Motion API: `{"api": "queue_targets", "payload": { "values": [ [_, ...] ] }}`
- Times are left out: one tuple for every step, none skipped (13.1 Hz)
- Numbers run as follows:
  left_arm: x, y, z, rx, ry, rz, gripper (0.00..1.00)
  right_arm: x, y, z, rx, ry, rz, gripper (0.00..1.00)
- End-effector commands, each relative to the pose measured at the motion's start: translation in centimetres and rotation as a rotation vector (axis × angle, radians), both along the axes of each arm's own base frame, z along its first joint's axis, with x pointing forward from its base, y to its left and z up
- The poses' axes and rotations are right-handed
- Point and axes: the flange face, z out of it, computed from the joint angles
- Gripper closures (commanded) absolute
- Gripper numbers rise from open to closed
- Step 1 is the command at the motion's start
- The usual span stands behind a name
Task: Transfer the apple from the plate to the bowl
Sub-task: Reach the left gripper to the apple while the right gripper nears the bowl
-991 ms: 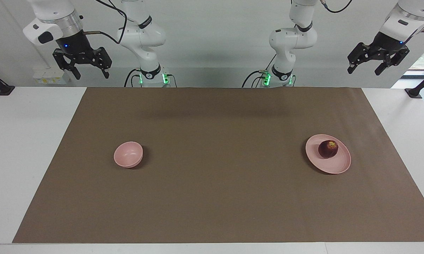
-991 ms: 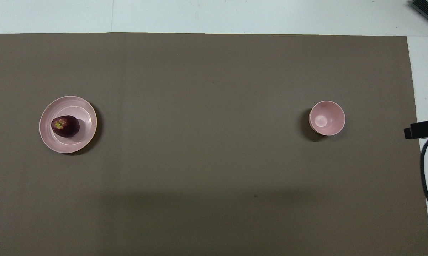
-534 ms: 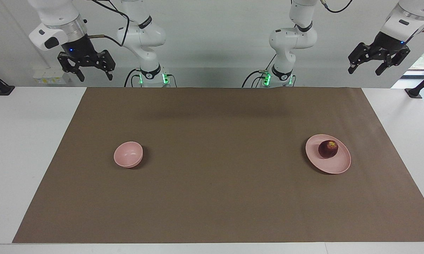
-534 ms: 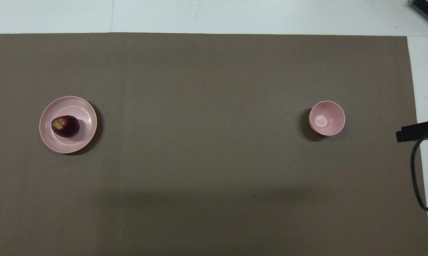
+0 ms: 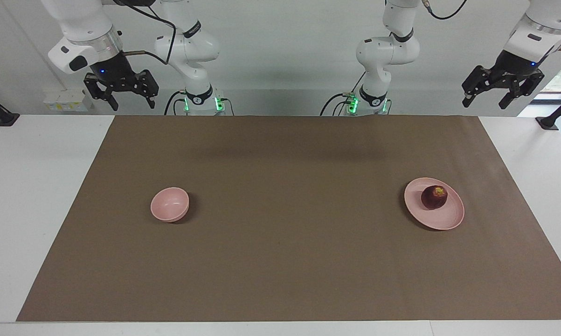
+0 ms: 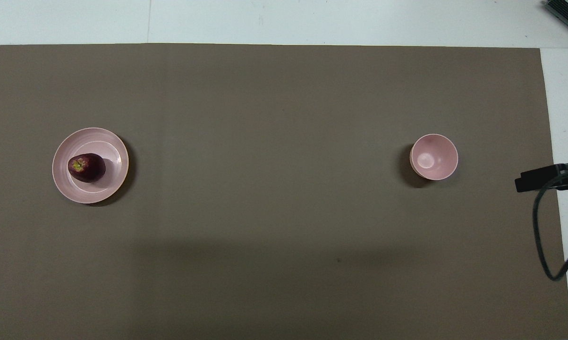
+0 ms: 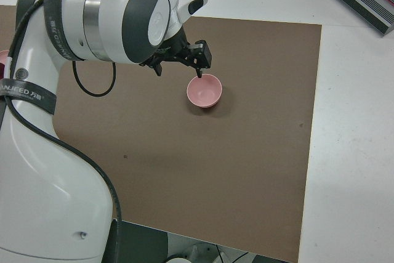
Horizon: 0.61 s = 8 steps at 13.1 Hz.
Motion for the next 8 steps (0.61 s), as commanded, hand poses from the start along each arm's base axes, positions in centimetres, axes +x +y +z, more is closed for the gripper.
{"api": "queue_targets", "payload": {
  "values": [
    [0.6, 0.3, -1.6, -0.007, -0.034, 0.001, 0.00, -0.4, 0.2, -0.2, 0.028, -0.015, -0.008, 0.00],
    [0.8, 0.5, -2.1, -0.007, -0.040, 0.001, 0.00, -0.4, 0.3, -0.3, 0.037, -0.013, -0.008, 0.00],
    [0.8, 0.6, -2.2, -0.007, -0.044, 0.002, 0.00, -0.4, 0.5, -0.4, 0.052, -0.011, -0.009, 0.00],
    [1.0, 0.8, -2.4, -0.007, -0.042, 0.007, 0.00, -0.4, 0.6, -0.7, 0.057, -0.006, -0.009, 0.00],
    [1.2, 0.8, -2.8, -0.007, -0.039, 0.009, 0.00, -0.4, 0.6, -0.8, 0.057, -0.008, -0.009, 0.00],
    [1.4, 0.9, -4.0, -0.008, -0.030, 0.012, 0.00, -0.3, 0.6, -0.7, 0.057, -0.015, -0.009, 0.00],
    [1.6, 1.0, -4.8, -0.007, -0.043, 0.014, 0.00, -0.2, 0.6, -0.8, 0.057, -0.014, -0.009, 0.00],
    [1.7, 1.5, -5.9, -0.006, -0.047, 0.022, 0.00, -0.2, 0.8, -1.1, 0.061, -0.006, -0.005, 0.00]
  ]
}}
